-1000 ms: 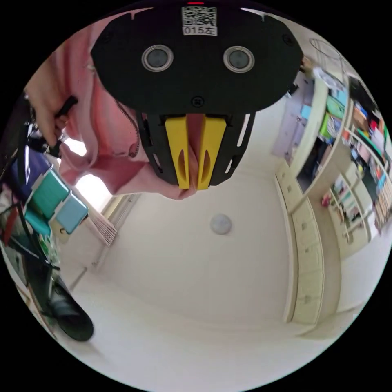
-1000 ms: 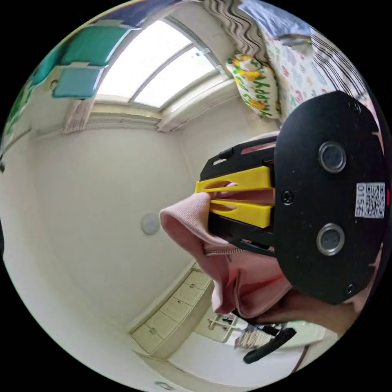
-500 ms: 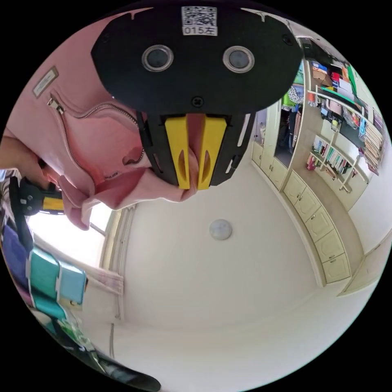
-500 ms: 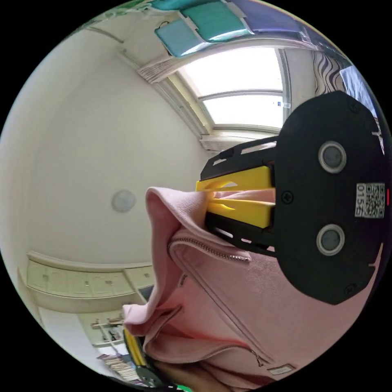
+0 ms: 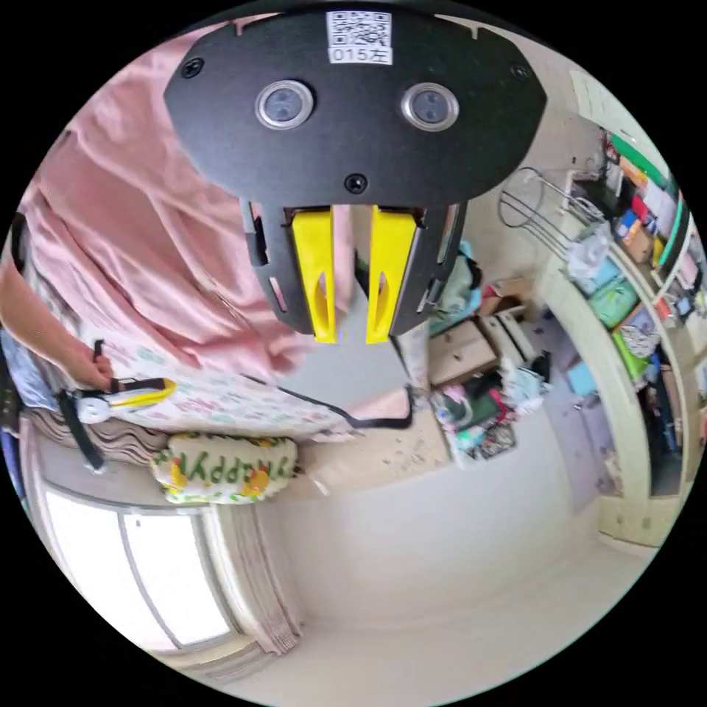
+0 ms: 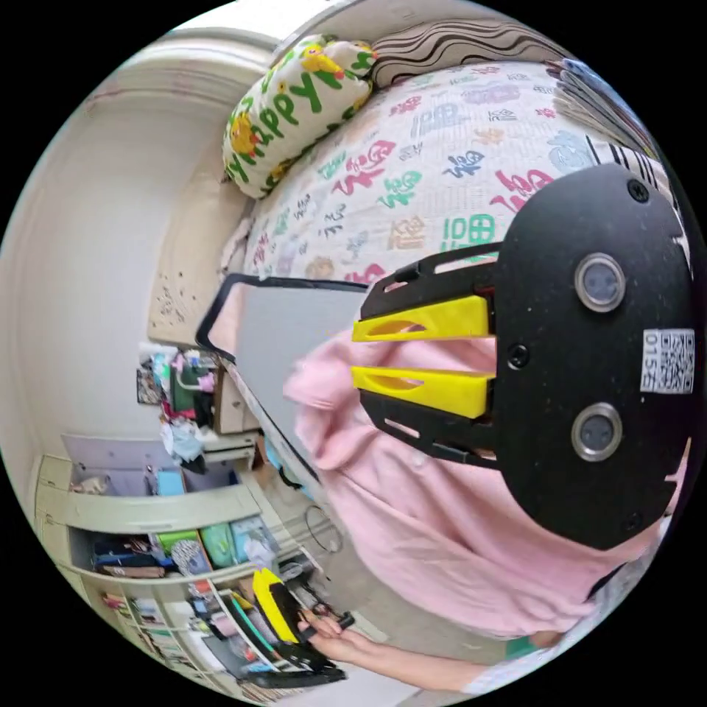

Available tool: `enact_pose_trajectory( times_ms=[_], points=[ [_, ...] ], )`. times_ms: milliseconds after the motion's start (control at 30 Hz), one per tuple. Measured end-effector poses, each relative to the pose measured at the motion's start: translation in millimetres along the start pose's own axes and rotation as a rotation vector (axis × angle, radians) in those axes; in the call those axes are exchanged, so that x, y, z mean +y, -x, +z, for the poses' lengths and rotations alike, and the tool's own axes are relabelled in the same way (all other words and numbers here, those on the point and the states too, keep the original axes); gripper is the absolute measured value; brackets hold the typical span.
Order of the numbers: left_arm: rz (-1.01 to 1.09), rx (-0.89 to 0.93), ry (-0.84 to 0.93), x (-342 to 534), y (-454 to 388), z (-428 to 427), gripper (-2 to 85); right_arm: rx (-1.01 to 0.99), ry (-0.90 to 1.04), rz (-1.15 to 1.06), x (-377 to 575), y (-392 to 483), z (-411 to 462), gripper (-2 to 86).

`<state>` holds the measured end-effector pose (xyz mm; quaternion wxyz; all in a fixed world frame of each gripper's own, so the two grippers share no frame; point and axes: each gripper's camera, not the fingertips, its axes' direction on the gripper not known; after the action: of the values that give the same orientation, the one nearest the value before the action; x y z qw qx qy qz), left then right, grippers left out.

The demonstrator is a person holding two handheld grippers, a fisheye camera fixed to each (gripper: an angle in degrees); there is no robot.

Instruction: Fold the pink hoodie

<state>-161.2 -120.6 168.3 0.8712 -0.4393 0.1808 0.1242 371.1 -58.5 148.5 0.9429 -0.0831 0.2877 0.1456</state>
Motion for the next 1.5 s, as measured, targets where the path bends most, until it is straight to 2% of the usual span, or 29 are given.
enact_pose_trajectory(
  times_ms=[67,167,267,433,567,733,800,833,900,1000,1133,1233,1333,1400,1500],
  points=[
    [0.100,0.197,0.052,45.0,-24.0,-41.8,8.8,-0.102,0.017,-0.073,39.7,4.2,-26.9,6.8],
    [0.200,0.360,0.051,99.1,-67.8,-111.9,9.0,-0.230,0.018,-0.138,98.3,14.2,-78.6,8.2],
    [0.193,0.500,0.017,138.1,-101.6,-164.3,8.9,-0.328,-0.019,-0.120,158.6,21.3,-124.9,9.1],
    [0.221,0.496,0.069,143.1,-146.3,-181.0,10.5,-0.476,0.037,-0.088,224.6,34.3,-152.8,12.0],
    [0.217,0.444,0.117,117.4,-160.6,-165.1,11.5,-0.366,0.106,-0.154,234.1,54.7,-150.7,14.8],
    [0.155,0.496,0.210,94.5,-150.1,-129.6,8.7,-0.363,0.165,-0.182,218.5,54.6,-137.3,14.6],
    [0.094,0.523,0.186,91.1,-131.9,-128.0,3.4,-0.322,0.166,-0.179,212.2,47.5,-139.8,10.4],
    [0.052,0.592,0.160,88.4,-115.4,-130.8,0.9,-0.342,0.144,-0.163,207.5,37.6,-144.9,4.9],
    [-0.035,0.664,0.092,85.1,-84.7,-140.2,0.2,-0.447,0.120,-0.080,197.9,11.1,-154.5,3.8],
    [-0.151,0.702,-0.024,82.3,-35.5,-160.1,0.1,-0.554,-0.039,0.103,187.8,-46.4,-184.4,2.0],
    [-0.086,0.625,-0.023,72.5,-49.6,-171.6,4.7,-0.465,-0.172,0.171,188.4,-81.9,-218.3,0.9],
    [0.016,0.547,0.099,53.6,-90.7,-148.9,12.2,-0.432,-0.229,0.209,187.0,-92.1,-227.5,0.7],
    [0.118,0.513,0.198,37.8,-119.9,-118.8,10.4,-0.416,-0.292,0.302,179.5,-115.8,-238.4,0.6],
    [0.102,0.524,0.228,29.0,-117.2,-109.3,7.4,-0.322,-0.341,0.351,171.1,-136.9,-254.3,0.6],
    [-0.028,0.682,0.148,18.1,-76.3,-115.6,1.7,-0.111,-0.440,0.458,153.4,-184.0,-287.0,0.7]
  ],
)
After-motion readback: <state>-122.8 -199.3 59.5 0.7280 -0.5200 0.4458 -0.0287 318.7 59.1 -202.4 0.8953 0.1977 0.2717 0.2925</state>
